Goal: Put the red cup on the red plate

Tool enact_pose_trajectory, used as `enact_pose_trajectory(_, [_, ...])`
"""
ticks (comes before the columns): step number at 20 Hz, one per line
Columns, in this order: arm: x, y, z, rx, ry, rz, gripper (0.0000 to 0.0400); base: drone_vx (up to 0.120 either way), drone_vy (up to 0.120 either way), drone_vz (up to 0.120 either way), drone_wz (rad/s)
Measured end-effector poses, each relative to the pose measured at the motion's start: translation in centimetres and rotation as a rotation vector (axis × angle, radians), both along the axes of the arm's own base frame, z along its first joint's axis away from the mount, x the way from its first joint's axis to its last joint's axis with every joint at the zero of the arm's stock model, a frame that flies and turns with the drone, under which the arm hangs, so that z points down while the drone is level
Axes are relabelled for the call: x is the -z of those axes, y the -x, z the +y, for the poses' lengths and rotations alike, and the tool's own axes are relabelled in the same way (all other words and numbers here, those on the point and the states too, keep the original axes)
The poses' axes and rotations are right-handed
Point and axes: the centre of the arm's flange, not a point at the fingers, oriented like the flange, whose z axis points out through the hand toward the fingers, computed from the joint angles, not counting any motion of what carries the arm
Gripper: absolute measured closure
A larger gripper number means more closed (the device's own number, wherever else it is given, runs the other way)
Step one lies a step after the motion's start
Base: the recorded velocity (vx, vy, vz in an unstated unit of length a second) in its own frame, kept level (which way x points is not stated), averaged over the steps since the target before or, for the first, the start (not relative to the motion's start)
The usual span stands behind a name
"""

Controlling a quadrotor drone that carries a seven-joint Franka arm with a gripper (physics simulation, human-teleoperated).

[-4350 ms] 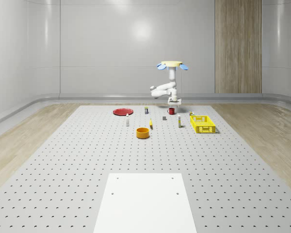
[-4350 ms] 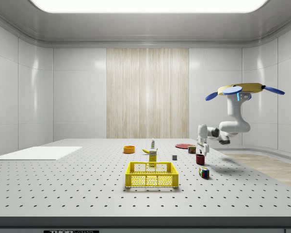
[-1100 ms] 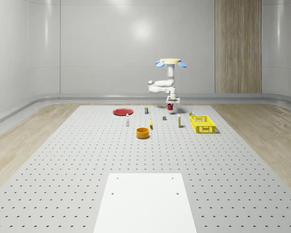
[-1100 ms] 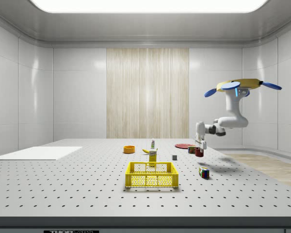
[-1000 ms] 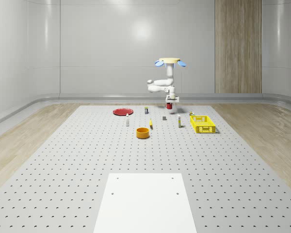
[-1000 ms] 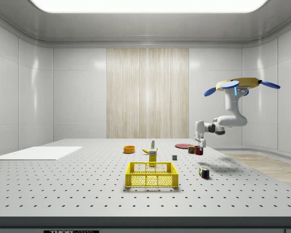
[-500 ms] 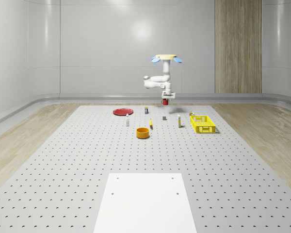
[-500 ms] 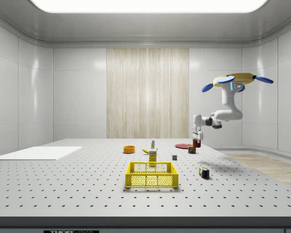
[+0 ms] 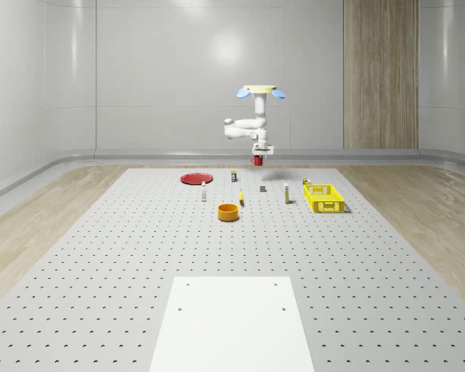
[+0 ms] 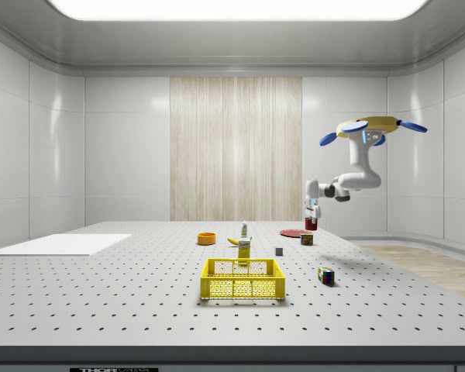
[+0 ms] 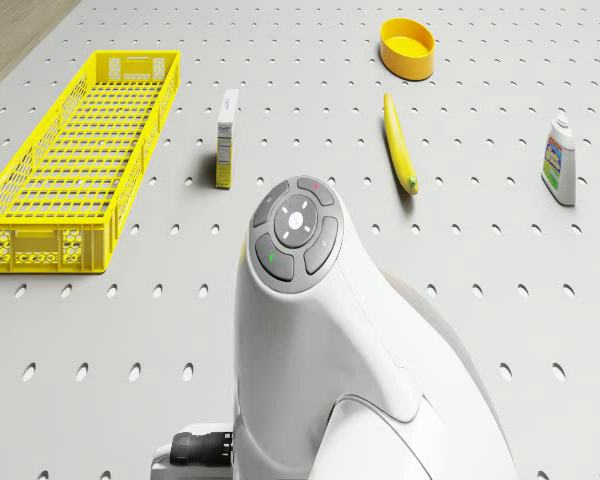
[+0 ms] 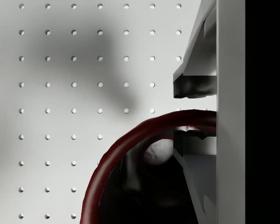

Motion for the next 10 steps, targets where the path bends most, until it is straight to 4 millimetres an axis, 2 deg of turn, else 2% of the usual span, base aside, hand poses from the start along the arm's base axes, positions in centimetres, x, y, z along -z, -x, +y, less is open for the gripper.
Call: enact_pose_trajectory(10, [0.0,0.0,0.0,0.0,0.0,0.0,0.0301,0.0,-0.12,0.0,0.0])
